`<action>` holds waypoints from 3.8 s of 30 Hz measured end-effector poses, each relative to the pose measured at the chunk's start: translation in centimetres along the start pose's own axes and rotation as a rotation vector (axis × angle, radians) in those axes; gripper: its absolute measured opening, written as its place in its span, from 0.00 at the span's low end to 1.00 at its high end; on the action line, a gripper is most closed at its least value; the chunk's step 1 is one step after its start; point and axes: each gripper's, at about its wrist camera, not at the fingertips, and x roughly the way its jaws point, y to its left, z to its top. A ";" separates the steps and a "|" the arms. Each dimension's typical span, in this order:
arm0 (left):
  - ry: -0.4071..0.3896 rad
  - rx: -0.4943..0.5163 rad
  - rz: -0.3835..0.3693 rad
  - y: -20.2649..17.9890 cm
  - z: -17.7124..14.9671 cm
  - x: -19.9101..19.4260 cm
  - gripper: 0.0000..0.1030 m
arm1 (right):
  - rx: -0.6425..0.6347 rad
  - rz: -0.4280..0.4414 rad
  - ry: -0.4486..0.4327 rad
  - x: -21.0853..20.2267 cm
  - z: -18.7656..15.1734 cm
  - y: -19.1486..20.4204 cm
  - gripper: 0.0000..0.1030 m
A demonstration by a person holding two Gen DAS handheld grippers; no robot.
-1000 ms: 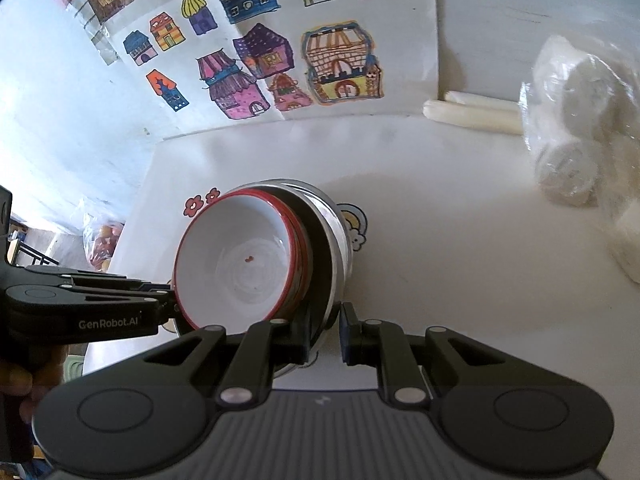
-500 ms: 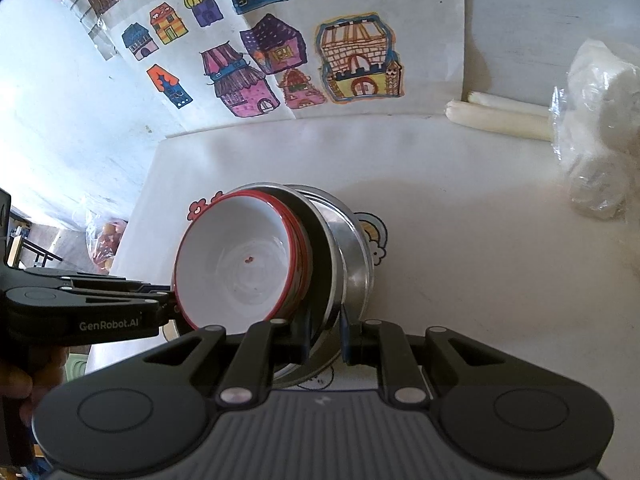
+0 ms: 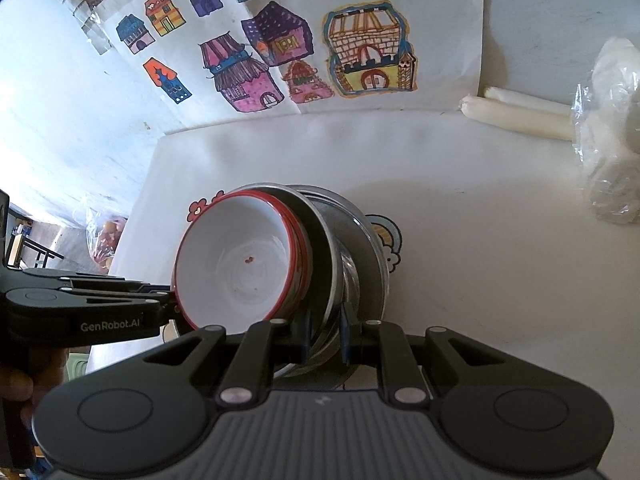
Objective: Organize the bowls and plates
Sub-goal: 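Lower the nested bowls onto the steel plate stack with both grippers, then open both grippers and release the steel bowl rim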
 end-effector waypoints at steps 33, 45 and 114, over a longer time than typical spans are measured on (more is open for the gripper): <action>-0.009 0.002 0.038 0.1 1.7 0.0 0.14 | 0.002 0.010 0.019 1.5 1.7 0.0 0.16; -0.007 0.002 0.045 0.0 2.1 -0.1 0.13 | 0.016 0.013 0.016 1.7 1.8 -0.1 0.16; -0.097 -0.015 0.256 -0.4 1.1 -2.4 0.76 | 0.076 -0.074 -0.097 -0.9 -0.6 0.1 0.54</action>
